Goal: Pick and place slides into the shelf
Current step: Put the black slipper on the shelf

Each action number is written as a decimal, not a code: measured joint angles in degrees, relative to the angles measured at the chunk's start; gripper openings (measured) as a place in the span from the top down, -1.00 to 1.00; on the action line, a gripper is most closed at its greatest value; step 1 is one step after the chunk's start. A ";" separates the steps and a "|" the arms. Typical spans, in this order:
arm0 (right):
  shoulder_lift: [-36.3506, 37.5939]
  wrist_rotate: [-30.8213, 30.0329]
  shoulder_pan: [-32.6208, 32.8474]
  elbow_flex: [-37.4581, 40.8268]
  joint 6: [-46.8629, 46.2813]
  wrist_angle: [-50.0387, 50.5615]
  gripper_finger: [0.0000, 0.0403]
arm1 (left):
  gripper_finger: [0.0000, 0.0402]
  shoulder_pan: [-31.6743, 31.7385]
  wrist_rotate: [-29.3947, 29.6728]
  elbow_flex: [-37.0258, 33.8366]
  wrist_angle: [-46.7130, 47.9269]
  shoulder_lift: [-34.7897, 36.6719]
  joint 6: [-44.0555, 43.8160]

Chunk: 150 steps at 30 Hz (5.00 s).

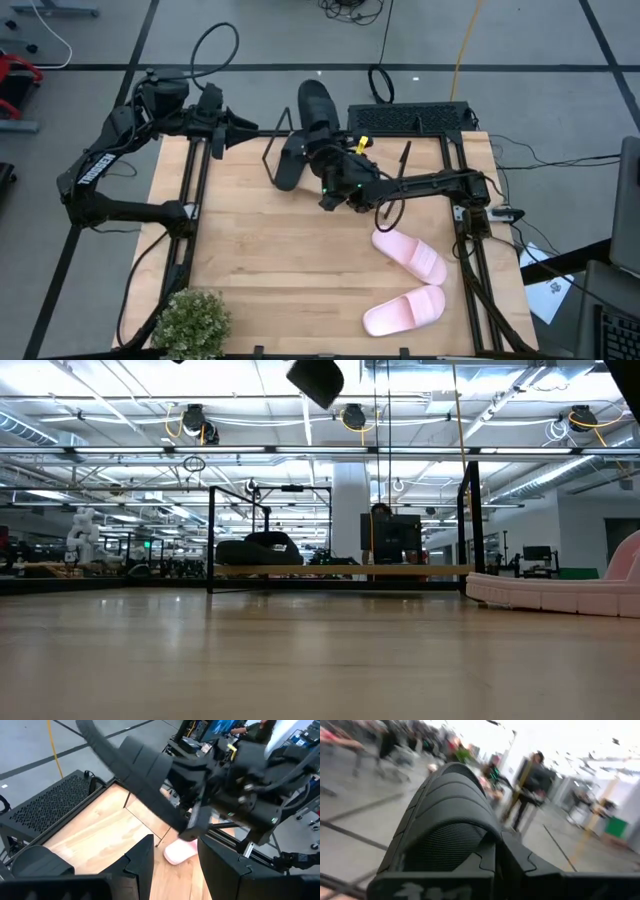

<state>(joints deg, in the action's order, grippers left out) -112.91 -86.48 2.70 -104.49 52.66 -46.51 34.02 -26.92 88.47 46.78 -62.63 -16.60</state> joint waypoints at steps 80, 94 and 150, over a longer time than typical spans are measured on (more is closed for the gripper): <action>4.69 43.10 -17.05 -1.38 -73.55 101.97 1.00 | 0.27 -0.02 2.98 0.00 -3.39 0.01 -3.92; 3.45 44.58 -17.38 3.52 -80.53 99.32 1.00 | 0.27 0.02 2.97 0.00 -3.37 0.02 -3.42; -0.78 51.03 -18.45 8.02 -95.92 87.72 0.91 | 0.27 -1.60 1.33 0.00 -0.18 0.02 -1.51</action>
<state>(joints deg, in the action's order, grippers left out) -113.69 -35.45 -15.75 -96.47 -43.27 41.21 32.42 -25.58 88.47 46.61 -62.61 -18.11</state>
